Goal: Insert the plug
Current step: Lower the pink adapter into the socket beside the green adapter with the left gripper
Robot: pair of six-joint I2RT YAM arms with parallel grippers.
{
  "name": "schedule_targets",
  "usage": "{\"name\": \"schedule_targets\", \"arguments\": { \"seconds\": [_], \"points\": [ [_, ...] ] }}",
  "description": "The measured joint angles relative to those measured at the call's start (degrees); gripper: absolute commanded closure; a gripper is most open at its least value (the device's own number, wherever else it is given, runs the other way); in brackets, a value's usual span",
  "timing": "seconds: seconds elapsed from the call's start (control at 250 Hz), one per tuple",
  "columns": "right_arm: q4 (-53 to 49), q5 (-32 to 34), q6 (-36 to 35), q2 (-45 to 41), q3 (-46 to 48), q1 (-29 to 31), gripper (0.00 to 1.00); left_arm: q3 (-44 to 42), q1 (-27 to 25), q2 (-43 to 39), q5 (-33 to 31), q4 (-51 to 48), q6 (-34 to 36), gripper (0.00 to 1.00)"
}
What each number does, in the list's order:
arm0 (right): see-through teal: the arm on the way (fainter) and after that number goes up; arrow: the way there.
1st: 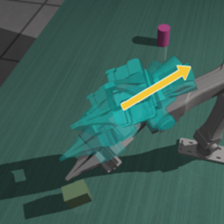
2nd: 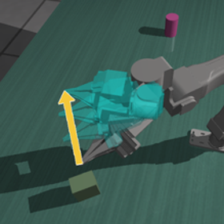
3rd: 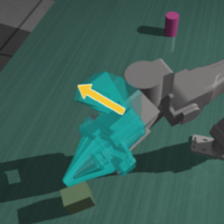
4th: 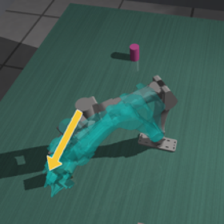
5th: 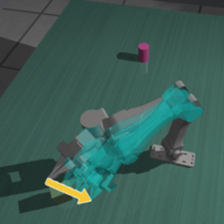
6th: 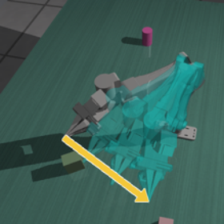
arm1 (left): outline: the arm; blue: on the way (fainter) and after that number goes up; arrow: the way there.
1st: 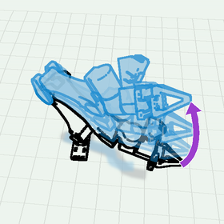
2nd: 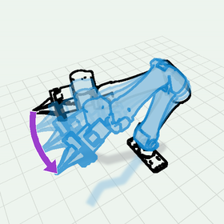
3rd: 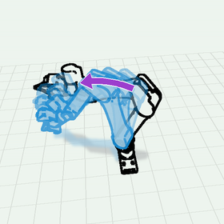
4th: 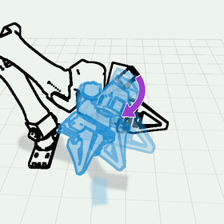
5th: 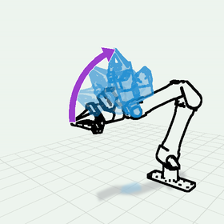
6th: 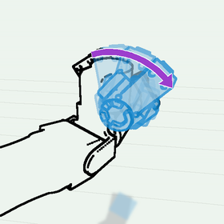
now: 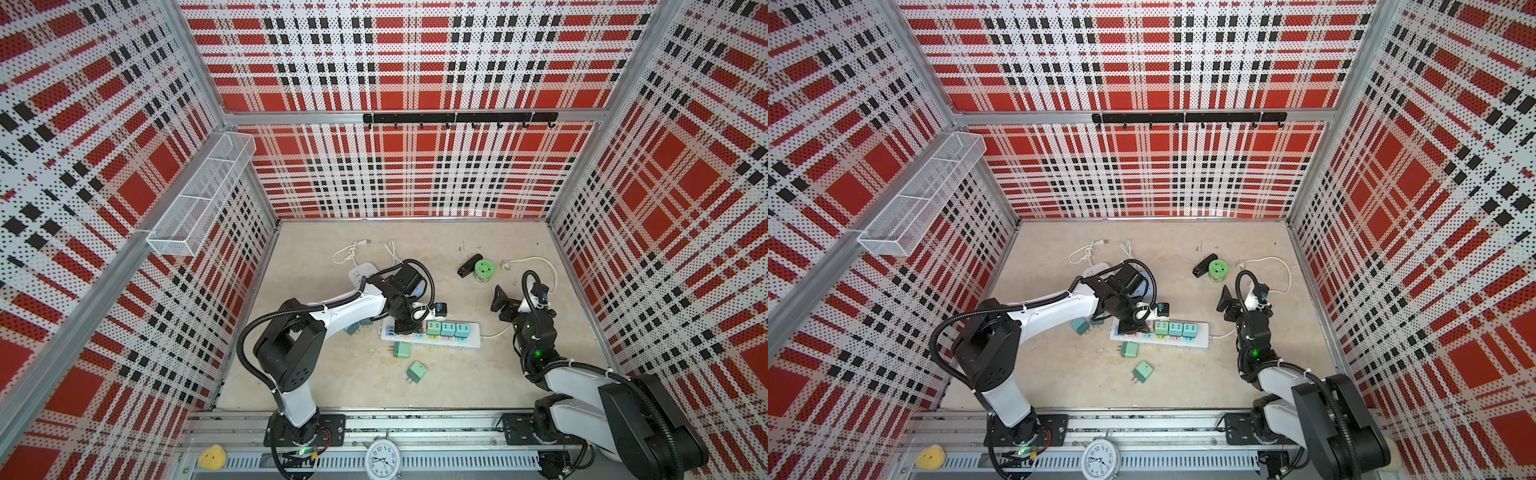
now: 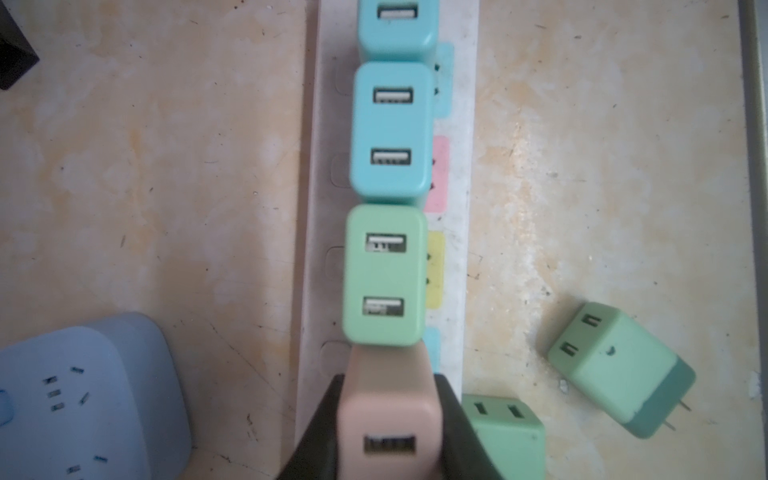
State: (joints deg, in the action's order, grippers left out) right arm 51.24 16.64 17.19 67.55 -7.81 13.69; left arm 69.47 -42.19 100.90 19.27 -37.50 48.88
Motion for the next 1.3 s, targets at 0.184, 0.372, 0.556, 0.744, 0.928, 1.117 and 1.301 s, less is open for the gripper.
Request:
{"name": "schedule_targets", "arguments": {
  "seconds": [0.184, 0.372, 0.556, 0.744, 0.928, 1.117, 1.301],
  "points": [
    [0.00, 0.02, 0.00, 0.00, 0.00, 0.00, 0.00, 0.24, -0.13, 0.11, -0.52, -0.48, 0.00, 1.00],
    [0.00, 0.00, 0.00, 0.00, 0.00, 0.00, 0.00, 0.24, -0.26, 0.09, -0.63, -0.50, -0.02, 1.00],
    [0.00, -0.11, 0.00, 0.00, 0.00, 0.00, 0.00, 0.24, -0.26, 0.09, -0.70, -0.55, -0.22, 1.00],
    [0.00, -0.11, 0.00, 0.00, 0.00, 0.00, 0.00, 0.24, -0.28, -0.09, -1.46, -0.96, -0.70, 1.00],
    [0.00, -0.13, 0.00, 0.00, 0.00, 0.00, 0.00, 0.24, -0.28, -0.13, -1.75, -1.01, -0.87, 1.00],
    [0.00, -0.13, 0.00, 0.00, 0.00, 0.00, 0.00, 0.50, -0.50, 0.11, -1.73, -1.27, -0.87, 1.00],
    [0.00, -0.13, 0.00, 0.00, 0.00, 0.00, 0.00, 2.45, -0.94, 2.89, -2.34, -2.47, -0.85, 1.00]
  ]
}}
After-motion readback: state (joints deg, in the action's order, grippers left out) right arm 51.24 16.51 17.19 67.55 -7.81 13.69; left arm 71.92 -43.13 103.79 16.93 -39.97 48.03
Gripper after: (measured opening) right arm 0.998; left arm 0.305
